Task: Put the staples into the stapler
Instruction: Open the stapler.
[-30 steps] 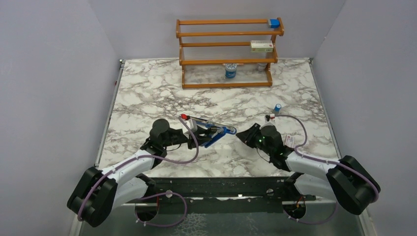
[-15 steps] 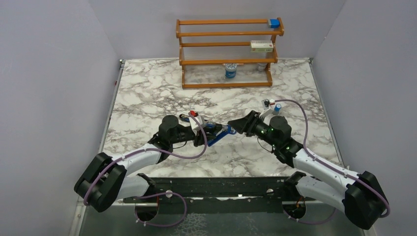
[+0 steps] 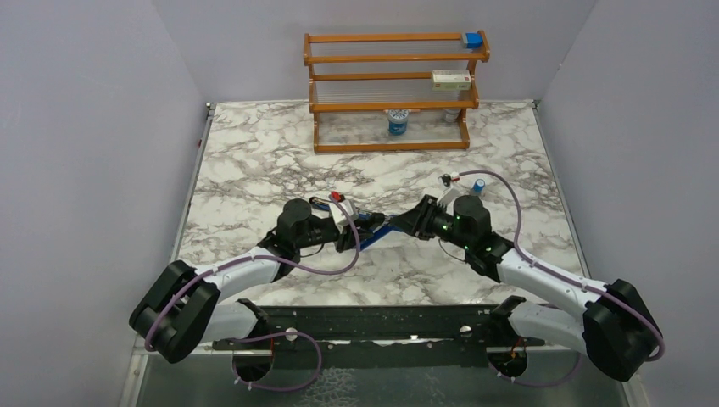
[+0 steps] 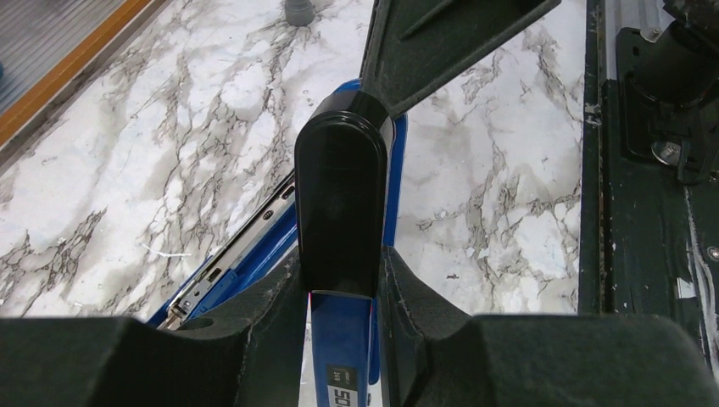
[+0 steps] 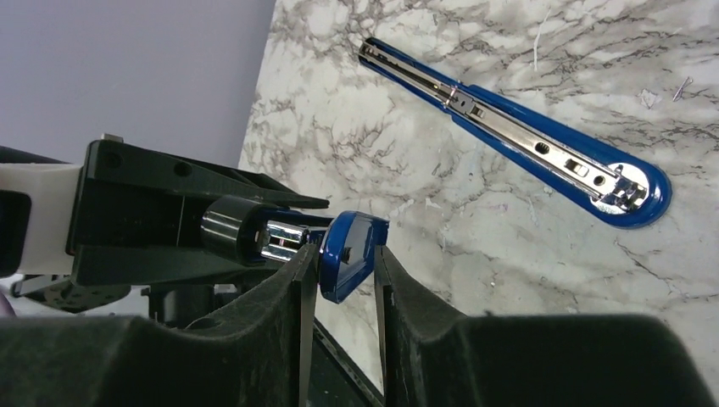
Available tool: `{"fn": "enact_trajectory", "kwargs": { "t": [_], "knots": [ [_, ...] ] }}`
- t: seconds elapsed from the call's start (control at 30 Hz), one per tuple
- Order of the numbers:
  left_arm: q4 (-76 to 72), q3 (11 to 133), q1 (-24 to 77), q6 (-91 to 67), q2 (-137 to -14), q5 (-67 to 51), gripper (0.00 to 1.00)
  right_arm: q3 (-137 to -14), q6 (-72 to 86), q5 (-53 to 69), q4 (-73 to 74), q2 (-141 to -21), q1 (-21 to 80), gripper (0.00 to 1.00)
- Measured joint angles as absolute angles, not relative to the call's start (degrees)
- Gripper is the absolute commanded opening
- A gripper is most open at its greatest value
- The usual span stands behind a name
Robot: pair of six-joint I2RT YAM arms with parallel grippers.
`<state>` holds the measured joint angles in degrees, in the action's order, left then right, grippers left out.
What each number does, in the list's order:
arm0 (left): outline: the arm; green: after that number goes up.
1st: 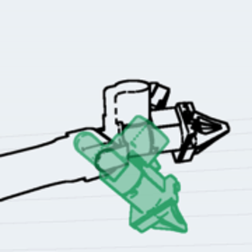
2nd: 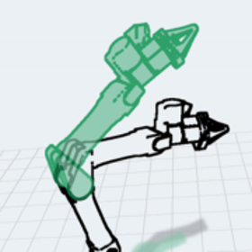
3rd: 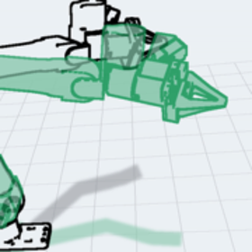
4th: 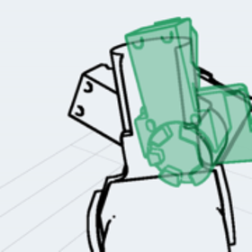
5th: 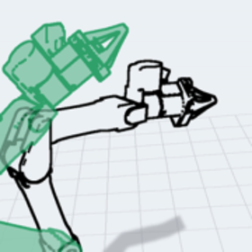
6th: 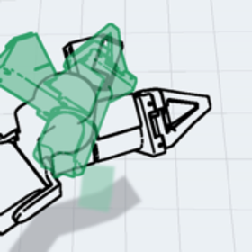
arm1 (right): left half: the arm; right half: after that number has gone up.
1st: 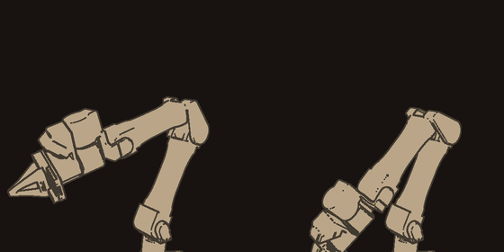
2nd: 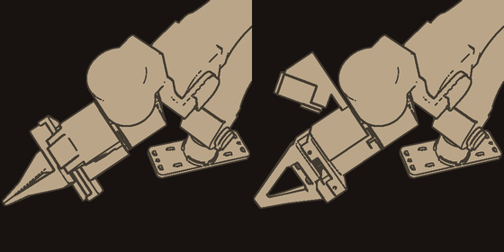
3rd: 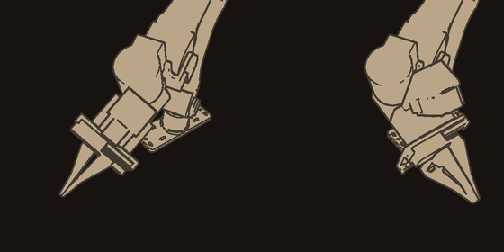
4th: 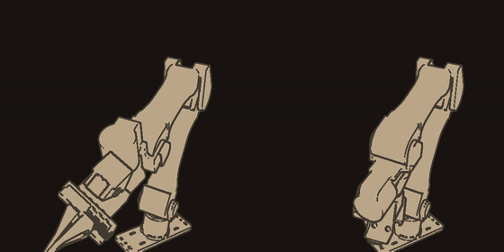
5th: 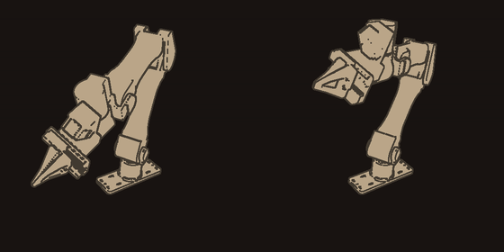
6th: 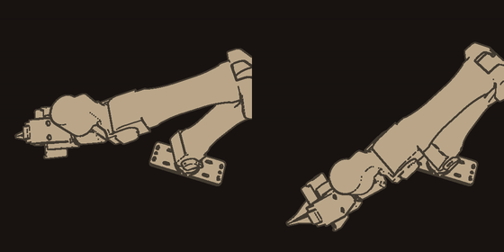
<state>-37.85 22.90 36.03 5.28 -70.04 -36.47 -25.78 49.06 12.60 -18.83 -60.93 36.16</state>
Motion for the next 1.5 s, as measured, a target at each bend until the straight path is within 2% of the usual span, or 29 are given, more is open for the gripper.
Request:
{"fn": "enact_trajectory", "kwargs": {
  "t": [0.1,0.23,0.27,0.37,0.47,0.5,0.73,0.93,1.2,1.33,1.4,1.5],
  "knots": [
    [-37.41,22.90,36.14,5.43,-70.48,-36.05,0.00,-26.11,49.17,12.86,-19.00,-62.37,36.23,0.26],
    [-37.15,22.90,36.36,5.67,-71.16,-35.20,0.00,-27.27,48.90,13.28,-19.27,-66.11,36.27,0.08],
    [-37.15,22.90,36.40,5.82,-71.26,-34.81,0.07,-27.29,48.95,13.28,-19.27,-66.22,36.25,0.06],
    [-36.97,22.90,36.45,6.24,-71.61,-33.52,0.43,-28.47,49.01,13.17,-18.57,-67.13,36.25,0.01],
    [-37.47,22.94,36.82,5.96,-71.68,-32.34,0.90,-29.10,47.92,11.88,-16.95,-66.92,36.27,0.01],
    [-37.93,23.07,37.10,5.56,-71.66,-31.81,0.98,-29.10,47.37,11.11,-16.08,-66.85,36.40,0.01],
    [-40.73,25.63,42.30,1.39,-70.15,-23.00,0.99,-29.41,44.95,6.72,-9.98,-65.01,36.16,0.01],
    [-39.75,28.58,52.36,-6.44,-69.23,-3.16,0.99,-29.41,44.86,2.61,-7.22,-62.37,36.75,0.01],
    [-16.99,48.62,63.31,-23.46,-75.33,29.95,0.99,-29.74,44.77,-2.37,-5.26,-60.23,37.06,0.01],
    [-8.08,54.70,66.32,-28.58,-80.71,38.61,0.99,-29.74,44.91,-2.61,-5.21,-60.23,37.06,0.01],
    [-3.40,56.66,67.35,-30.22,-83.35,41.89,0.92,-29.74,44.93,-2.70,-5.15,-60.23,37.06,0.01],
    [1.76,58.17,68.10,-31.79,-85.62,44.95,0.88,-29.74,44.95,-2.81,-5.06,-60.20,37.06,0.01]
  ]
}}
